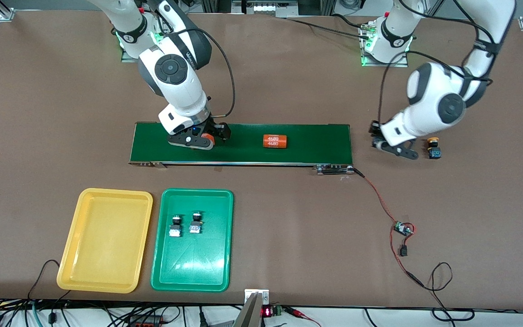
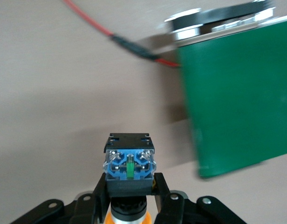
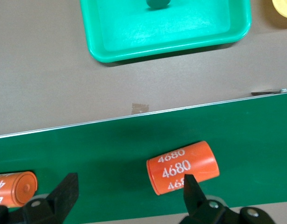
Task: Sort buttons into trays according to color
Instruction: 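Lower the yellow-based button onto the belt and open the left gripper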
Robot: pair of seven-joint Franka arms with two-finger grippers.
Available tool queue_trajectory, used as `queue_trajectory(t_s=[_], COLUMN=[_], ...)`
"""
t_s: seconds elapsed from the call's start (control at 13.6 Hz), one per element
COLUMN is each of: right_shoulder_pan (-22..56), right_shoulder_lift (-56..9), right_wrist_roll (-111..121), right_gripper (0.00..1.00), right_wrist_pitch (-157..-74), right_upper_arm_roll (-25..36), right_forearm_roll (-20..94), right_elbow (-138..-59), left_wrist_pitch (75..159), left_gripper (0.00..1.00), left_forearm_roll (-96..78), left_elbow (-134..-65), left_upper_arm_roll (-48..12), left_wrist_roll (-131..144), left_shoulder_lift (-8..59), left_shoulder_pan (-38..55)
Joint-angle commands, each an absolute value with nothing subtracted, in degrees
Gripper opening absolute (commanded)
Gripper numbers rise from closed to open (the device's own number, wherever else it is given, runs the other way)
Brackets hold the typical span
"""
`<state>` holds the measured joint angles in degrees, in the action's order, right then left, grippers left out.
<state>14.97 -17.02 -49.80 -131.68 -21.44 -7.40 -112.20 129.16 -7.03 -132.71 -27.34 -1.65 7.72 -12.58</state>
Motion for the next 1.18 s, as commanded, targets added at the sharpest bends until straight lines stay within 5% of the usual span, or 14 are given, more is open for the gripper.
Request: queue_trajectory(t_s=[0.0, 0.66, 0.88, 0.96, 1.1], right_shoulder_pan=[14.85, 14.59, 14.59, 14.59, 14.59], right_shoulder_lift=[-17.14, -17.14, -17.14, -17.14, -16.96], right_wrist_roll=[-51.42, -51.42, -51.33, -51.33, -51.15], right_gripper=[1.00, 1.00, 1.00, 1.00, 1.00], right_wrist_pitch=[-131.57, -131.48, -131.48, -131.48, -131.22], right_upper_arm_roll=[-21.71, -21.71, -21.62, -21.62, -21.62], right_forearm_roll=[-8.79, -8.88, -8.88, -8.88, -8.88], right_elbow=[-111.45, -111.45, -111.45, -111.45, -111.53], left_wrist_pitch=[127.97, 132.70, 134.47, 134.65, 134.65], left_gripper=[0.00, 0.01, 0.09, 0.22, 1.00], left_forearm_roll=[-8.09, -8.09, -8.17, -8.09, -7.47], left_elbow=[-130.79, -122.96, -122.87, -122.78, -121.73], left_upper_arm_roll=[-31.28, -31.29, -31.20, -31.20, -31.11], left_wrist_roll=[9.46, 13.36, 13.45, 13.45, 12.75], left_shoulder_lift=[6.94, 18.54, 20.03, 20.65, 21.35], left_shoulder_pan=[-10.12, -7.65, -5.55, -5.28, -5.10])
